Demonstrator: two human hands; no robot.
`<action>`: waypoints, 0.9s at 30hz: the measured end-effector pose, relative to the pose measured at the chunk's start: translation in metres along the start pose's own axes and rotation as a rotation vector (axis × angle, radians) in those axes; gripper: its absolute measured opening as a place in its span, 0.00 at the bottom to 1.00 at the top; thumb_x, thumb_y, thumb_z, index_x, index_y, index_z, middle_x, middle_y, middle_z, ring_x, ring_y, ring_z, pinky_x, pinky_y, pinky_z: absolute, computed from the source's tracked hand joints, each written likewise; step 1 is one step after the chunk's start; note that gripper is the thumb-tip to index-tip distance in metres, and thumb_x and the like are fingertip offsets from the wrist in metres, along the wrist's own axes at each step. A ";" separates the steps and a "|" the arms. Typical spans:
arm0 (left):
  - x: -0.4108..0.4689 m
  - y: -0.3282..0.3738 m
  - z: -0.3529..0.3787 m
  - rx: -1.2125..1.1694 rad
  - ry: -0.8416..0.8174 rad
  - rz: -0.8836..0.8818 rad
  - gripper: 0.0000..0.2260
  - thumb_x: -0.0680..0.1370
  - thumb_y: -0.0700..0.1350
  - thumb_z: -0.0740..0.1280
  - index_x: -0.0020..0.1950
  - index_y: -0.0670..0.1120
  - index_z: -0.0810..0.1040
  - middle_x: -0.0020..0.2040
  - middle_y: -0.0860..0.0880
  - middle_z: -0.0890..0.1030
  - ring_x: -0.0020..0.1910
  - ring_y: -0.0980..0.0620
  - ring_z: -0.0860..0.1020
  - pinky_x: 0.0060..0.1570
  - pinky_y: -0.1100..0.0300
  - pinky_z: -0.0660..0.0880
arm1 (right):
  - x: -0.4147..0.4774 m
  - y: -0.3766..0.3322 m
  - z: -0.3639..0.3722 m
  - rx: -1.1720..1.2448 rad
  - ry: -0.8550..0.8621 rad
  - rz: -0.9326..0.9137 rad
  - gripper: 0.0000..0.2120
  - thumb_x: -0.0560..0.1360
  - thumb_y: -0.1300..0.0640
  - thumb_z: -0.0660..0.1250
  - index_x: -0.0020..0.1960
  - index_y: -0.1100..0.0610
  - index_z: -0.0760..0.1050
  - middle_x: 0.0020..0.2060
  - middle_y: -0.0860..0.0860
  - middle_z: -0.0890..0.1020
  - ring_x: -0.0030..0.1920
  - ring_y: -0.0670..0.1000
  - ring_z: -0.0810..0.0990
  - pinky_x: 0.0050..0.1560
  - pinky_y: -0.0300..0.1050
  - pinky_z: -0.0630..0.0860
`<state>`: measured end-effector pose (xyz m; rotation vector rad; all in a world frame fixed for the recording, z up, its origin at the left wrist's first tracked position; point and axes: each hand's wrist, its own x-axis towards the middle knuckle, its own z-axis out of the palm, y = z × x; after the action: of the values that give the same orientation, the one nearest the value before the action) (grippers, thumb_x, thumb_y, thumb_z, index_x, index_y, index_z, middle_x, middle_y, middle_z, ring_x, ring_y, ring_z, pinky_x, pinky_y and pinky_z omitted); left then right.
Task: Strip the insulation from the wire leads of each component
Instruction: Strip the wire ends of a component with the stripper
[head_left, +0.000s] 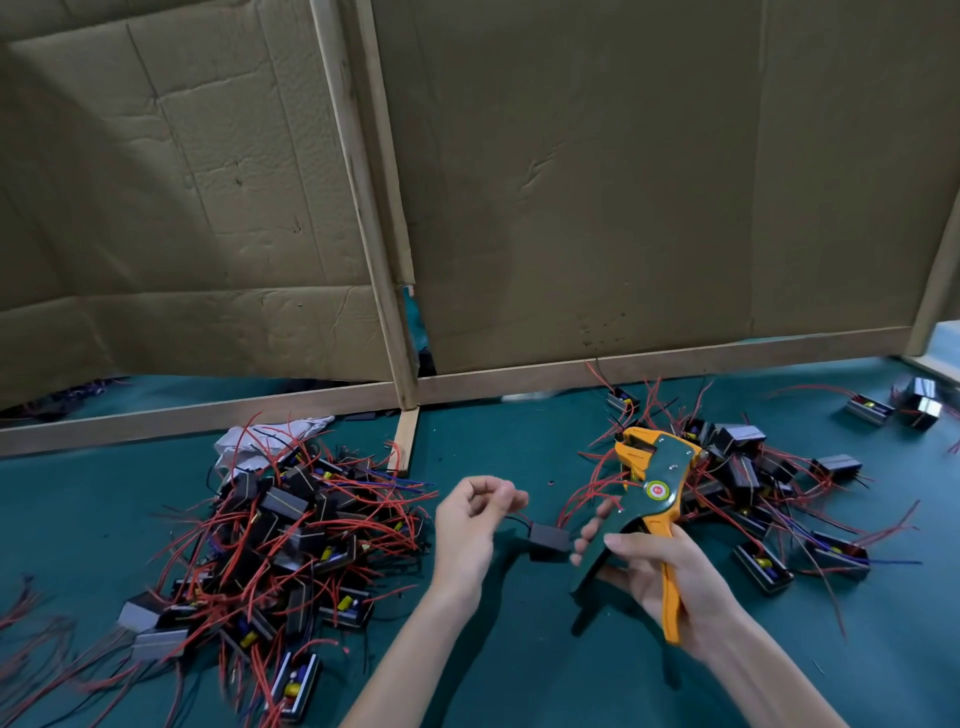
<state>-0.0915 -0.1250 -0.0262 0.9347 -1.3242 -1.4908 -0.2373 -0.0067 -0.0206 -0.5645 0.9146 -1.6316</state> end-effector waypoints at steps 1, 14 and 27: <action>0.001 0.004 -0.002 0.000 -0.008 0.026 0.01 0.77 0.36 0.66 0.46 0.40 0.76 0.40 0.45 0.85 0.40 0.53 0.83 0.42 0.69 0.75 | 0.000 -0.001 0.000 0.012 0.005 -0.021 0.16 0.64 0.72 0.65 0.52 0.67 0.74 0.40 0.64 0.79 0.41 0.63 0.81 0.42 0.56 0.81; -0.001 0.004 -0.002 -0.174 -0.042 -0.056 0.28 0.79 0.26 0.55 0.69 0.53 0.55 0.60 0.44 0.72 0.51 0.52 0.82 0.50 0.60 0.79 | 0.006 -0.010 -0.015 0.219 0.047 -0.115 0.10 0.66 0.70 0.64 0.43 0.60 0.78 0.39 0.60 0.80 0.41 0.59 0.82 0.45 0.54 0.81; -0.007 -0.009 0.008 -0.567 0.078 -0.237 0.13 0.80 0.27 0.51 0.59 0.41 0.63 0.53 0.35 0.75 0.52 0.41 0.80 0.47 0.58 0.81 | 0.004 -0.008 -0.012 0.177 0.010 -0.109 0.11 0.64 0.69 0.66 0.44 0.60 0.80 0.40 0.60 0.80 0.42 0.60 0.82 0.46 0.55 0.81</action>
<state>-0.0986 -0.1157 -0.0345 0.7783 -0.6821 -1.8555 -0.2521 -0.0071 -0.0220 -0.4907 0.7480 -1.7945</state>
